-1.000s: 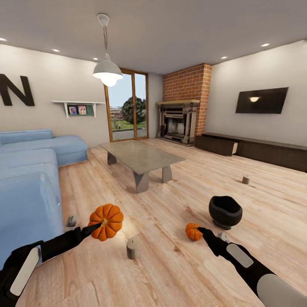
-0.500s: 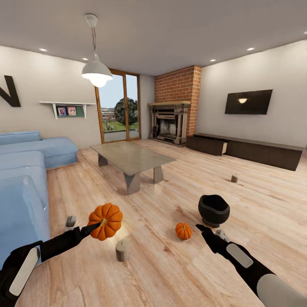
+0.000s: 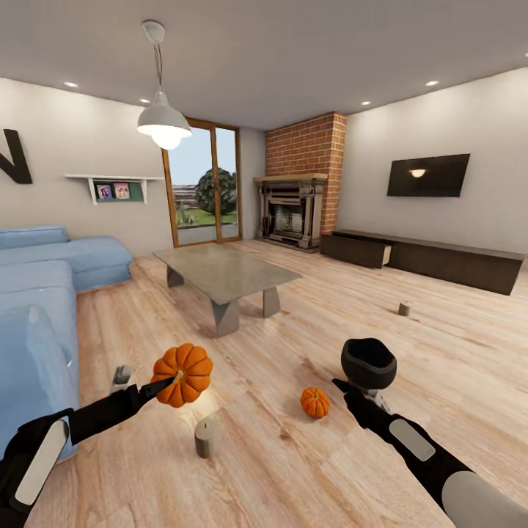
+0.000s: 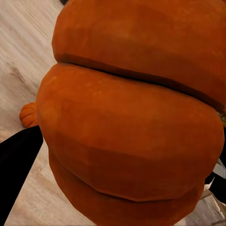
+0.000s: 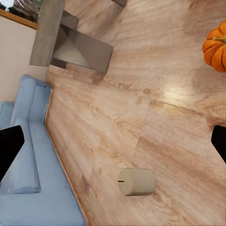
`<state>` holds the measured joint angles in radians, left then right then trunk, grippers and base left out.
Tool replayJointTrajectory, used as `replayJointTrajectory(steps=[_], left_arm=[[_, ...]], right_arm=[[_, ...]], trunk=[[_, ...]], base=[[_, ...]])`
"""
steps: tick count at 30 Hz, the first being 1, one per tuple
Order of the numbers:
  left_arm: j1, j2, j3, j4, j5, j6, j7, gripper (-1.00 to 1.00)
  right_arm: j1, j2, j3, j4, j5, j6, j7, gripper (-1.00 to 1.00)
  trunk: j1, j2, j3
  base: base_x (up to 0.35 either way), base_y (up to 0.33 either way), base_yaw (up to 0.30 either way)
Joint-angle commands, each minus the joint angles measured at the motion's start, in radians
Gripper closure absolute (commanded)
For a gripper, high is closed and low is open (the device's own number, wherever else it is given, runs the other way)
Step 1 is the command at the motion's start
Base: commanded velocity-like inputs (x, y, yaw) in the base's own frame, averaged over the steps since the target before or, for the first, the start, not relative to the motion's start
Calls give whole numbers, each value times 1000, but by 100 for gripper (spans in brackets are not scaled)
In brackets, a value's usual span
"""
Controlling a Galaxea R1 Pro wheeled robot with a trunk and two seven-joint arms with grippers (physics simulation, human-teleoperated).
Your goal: Place each of the two pumpkins and all three candles from the living room inside a cabinet in the living room (use any cabinet), then make sure every cabinet is closed, and position the cauldron so it is next to a table in the living room.
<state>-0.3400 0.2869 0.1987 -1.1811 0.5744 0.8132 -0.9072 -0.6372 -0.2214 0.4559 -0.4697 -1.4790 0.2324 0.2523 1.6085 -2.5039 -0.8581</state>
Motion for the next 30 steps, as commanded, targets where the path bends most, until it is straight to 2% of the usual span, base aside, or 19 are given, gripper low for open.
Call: replayJointTrajectory(steps=[1,8,15,30], left_arm=[[0,0,1,-7,1,5,-1,100],[0,1,4,-22,3,6,-6,100],[1,1,3,-23,41,6,-7,100],[1,0,1,-23,50,2,-7,100]], right_arm=[[-1,-1,5,0,-7,1,5,-100],[-1,-1,4,0,-8,2,13,-100],[-1,-4,-4,2,-14,5,84,-100],[-1,-6,-9,13,-23,10,86,-100]], trunk=[[0,0,-1],[0,0,-1],[3,-2,-28],[10,-6,-86]], base=[[8,-2,0],[2,0,0],[0,0,0],[0,0,0]])
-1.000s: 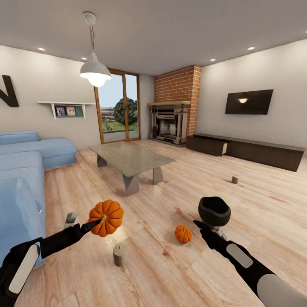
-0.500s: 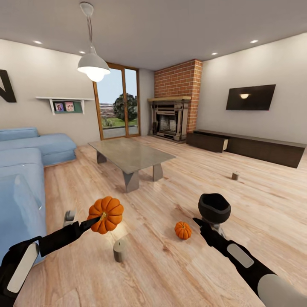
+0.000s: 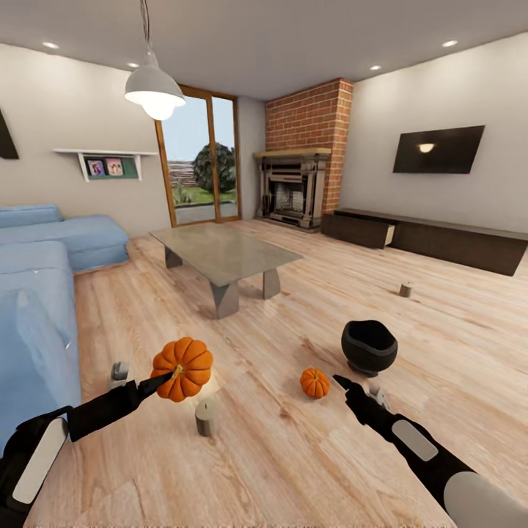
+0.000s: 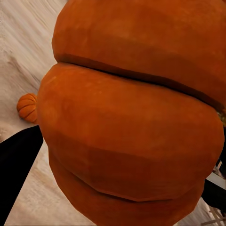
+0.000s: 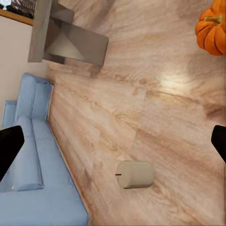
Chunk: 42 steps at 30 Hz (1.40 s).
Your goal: Place each of the two pumpkins and all three candles from the living room inside a cabinet in the living room (use any cabinet), then make sure every cabinet is closed, and position the cauldron so it is next to a table in the living room.
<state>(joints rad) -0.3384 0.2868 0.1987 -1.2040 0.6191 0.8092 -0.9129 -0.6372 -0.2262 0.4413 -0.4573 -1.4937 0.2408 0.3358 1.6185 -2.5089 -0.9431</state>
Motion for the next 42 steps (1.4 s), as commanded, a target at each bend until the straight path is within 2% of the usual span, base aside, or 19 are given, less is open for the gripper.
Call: replayJointTrajectory(steps=[1,4,6,8,10,12,15,18,20,23,24,27,42], left_arm=[[-1,0,1,0,5,7,-2,100],[-1,0,0,-20,6,7,-3,100],[3,0,0,-74,9,13,-3,100],[8,1,-2,-149,30,25,-1,100],[11,1,-3,-224,59,86,6,100],[13,-2,-5,-261,72,133,11,100],[14,-38,-9,-302,82,167,14,100],[17,-57,-10,-315,84,178,13,100],[18,-60,-10,-318,83,180,13,100],[19,-55,-2,-320,88,181,7,100],[19,-51,21,-319,91,182,4,100],[19,-51,31,-319,92,183,2,100],[19,-51,33,-319,93,183,2,100]], right_arm=[[-1,0,5,0,-8,1,2,-100],[-1,1,5,4,-7,1,2,-100],[-1,-1,4,3,-7,1,2,-100],[-1,-2,4,3,-8,1,4,-100],[-1,-2,4,2,-14,2,4,-100],[-1,-2,5,2,-19,1,4,-100],[-1,-2,5,1,-23,0,4,-100],[-1,0,5,0,-23,-1,5,-100],[-1,2,5,0,-23,-1,5,-100],[-1,2,5,0,-23,-3,8,-100],[-1,3,5,0,-22,-4,9,-100],[-1,3,5,0,-22,-3,8,-100],[-1,4,5,0,-22,-3,8,-100]], trunk=[[0,-1,-5],[2,-1,-17],[2,-2,-24],[3,-2,-32],[4,-3,-40],[5,-3,-48],[6,-4,-59],[8,-5,-71],[9,-5,-78],[10,-6,-90],[11,-6,-94],[12,-7,-106],[19,-10,-164]], base=[[0,0,0],[0,0,0],[0,0,0],[0,0,0],[0,0,0],[0,0,0],[0,0,0],[0,0,0],[0,0,0],[0,0,0],[0,0,0],[0,0,0],[0,0,0]])
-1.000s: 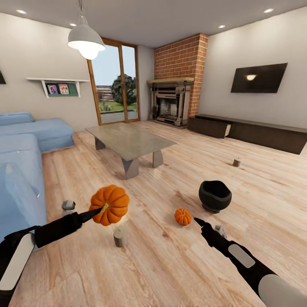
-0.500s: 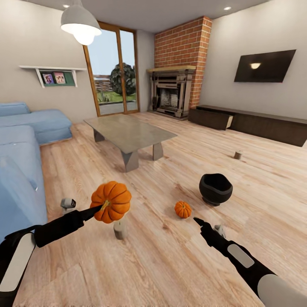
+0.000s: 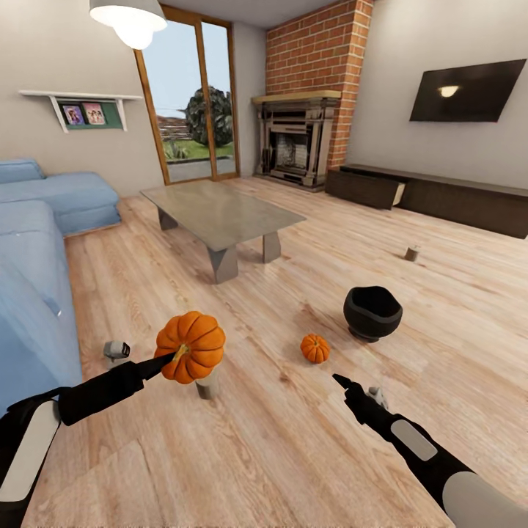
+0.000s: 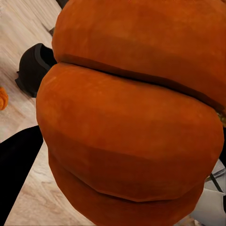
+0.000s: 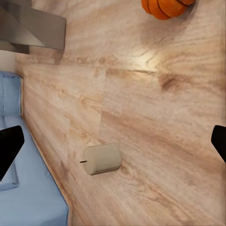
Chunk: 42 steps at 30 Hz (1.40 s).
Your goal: Place each of the two pumpkins and all three candles from the living room inside a cabinet in the living room (use any cabinet), then make sure every cabinet is closed, and position the cauldron so it is next to a table in the living room.
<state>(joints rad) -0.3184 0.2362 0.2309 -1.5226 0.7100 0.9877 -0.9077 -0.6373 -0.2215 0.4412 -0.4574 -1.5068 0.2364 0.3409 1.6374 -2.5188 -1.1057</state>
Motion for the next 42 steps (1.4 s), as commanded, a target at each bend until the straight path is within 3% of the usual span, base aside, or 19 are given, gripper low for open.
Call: replayJointTrajectory(steps=[1,6,18,31,42], left_arm=[[-1,0,1,0,2,5,-3,100],[-1,0,1,1,2,5,-3,100],[-1,-1,1,4,2,4,-5,100],[-1,-2,-2,4,1,3,-4,100],[-1,-2,1,5,3,4,-5,100]], right_arm=[[-1,-1,5,1,-9,1,2,-100],[-1,-1,5,0,-9,1,2,-100],[-1,-1,5,1,-9,0,3,-100],[-1,-1,5,2,-10,1,2,-100],[-1,-1,5,2,-12,1,1,-100]], trunk=[[0,-1,-5],[2,-2,-24],[2,-2,-24],[2,-2,-24],[3,-2,-28]], base=[[0,0,0],[0,0,0],[6,0,0],[258,-62,0],[21,-16,0]])
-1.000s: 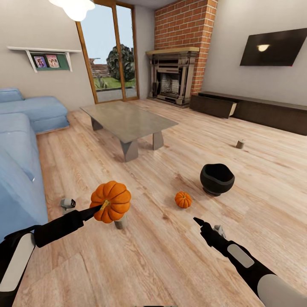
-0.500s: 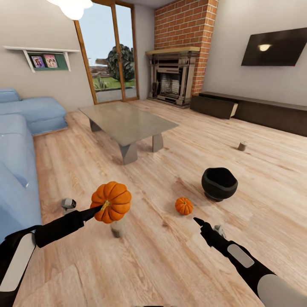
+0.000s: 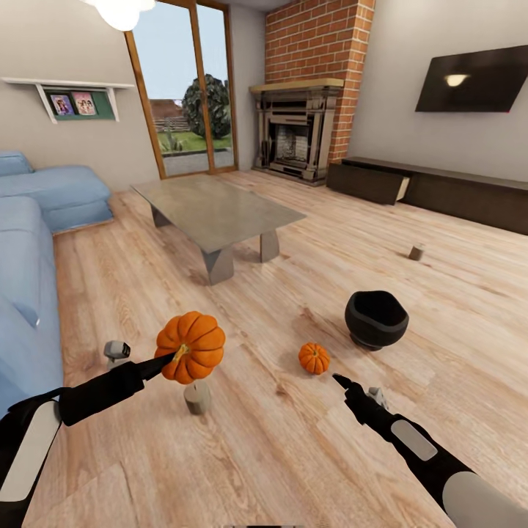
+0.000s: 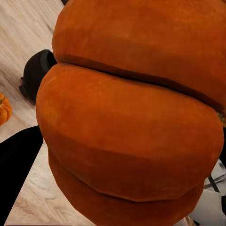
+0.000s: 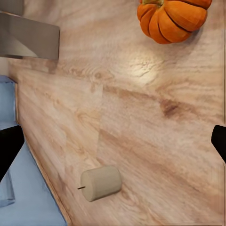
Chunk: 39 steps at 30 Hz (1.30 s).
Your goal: Place each of the two pumpkins and all three candles from the living room inside a cabinet in the living room (use any cabinet), then make sure every cabinet is closed, and position the cauldron so it is next to a table in the living room.
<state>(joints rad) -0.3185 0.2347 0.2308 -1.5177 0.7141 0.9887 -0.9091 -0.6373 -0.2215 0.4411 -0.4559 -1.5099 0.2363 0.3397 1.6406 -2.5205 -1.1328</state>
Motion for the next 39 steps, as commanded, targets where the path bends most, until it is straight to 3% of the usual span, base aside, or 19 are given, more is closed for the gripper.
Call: replayJointTrajectory(steps=[1,19,31,39], left_arm=[[-1,0,1,0,-1,3,-4,100],[-1,0,1,4,-1,2,-4,100],[-1,0,1,7,-1,2,-4,100],[-1,0,1,7,-2,2,-4,100]], right_arm=[[-1,-1,5,0,-9,1,2,-100],[-1,-1,5,0,-9,0,2,-100],[-1,-1,5,0,-9,-2,2,-100],[-1,0,5,1,-8,-9,1,-100]], trunk=[[0,-1,-5],[8,-5,-74],[8,-5,-74],[8,-5,-74]], base=[[0,0,0],[0,0,0],[8,-1,0],[236,-126,0]])
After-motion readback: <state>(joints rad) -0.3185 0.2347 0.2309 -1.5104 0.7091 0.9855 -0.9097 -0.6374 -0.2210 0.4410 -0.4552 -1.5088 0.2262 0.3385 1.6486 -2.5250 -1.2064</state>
